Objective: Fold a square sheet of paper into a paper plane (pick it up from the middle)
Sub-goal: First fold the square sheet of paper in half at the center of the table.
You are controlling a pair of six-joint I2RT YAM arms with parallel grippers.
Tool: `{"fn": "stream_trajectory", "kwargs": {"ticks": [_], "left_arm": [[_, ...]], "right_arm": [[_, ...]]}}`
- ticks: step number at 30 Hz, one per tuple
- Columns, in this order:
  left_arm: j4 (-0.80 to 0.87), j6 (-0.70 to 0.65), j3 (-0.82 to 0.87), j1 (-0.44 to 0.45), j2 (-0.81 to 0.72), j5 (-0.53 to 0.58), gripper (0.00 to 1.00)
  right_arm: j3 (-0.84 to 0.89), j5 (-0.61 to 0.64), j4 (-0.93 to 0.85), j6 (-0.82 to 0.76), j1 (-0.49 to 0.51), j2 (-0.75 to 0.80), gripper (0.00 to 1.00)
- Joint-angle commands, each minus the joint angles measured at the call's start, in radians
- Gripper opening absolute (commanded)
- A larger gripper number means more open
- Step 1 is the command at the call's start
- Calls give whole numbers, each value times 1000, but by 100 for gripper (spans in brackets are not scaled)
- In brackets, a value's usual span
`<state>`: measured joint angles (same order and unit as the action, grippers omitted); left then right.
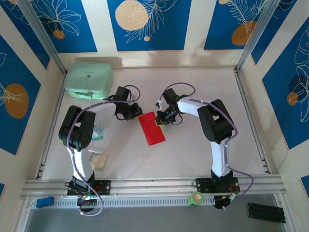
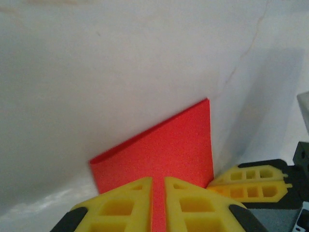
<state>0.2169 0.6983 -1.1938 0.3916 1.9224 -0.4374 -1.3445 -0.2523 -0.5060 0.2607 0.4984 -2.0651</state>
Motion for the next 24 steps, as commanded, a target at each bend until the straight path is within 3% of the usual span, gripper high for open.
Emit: {"fn": "stream_trajectory", "kwargs": {"ticks": [1, 9, 13, 19, 24], "left_arm": [[30, 10, -34, 7, 49, 10, 14], [110, 59, -42, -43, 104, 150, 12], [81, -6, -20, -79, 64, 140, 14], [71, -83, -30, -90, -4, 35, 18], [16, -75, -5, -43, -34, -55, 18]], "right_arm": [[51, 133, -106, -26, 18, -101, 4], [59, 166, -100, -28, 19, -101, 4], [62, 163, -97, -30, 20, -98, 5], [56, 163, -103, -41, 32, -98, 4], [44, 161, -103, -53, 39, -96, 4]]}}
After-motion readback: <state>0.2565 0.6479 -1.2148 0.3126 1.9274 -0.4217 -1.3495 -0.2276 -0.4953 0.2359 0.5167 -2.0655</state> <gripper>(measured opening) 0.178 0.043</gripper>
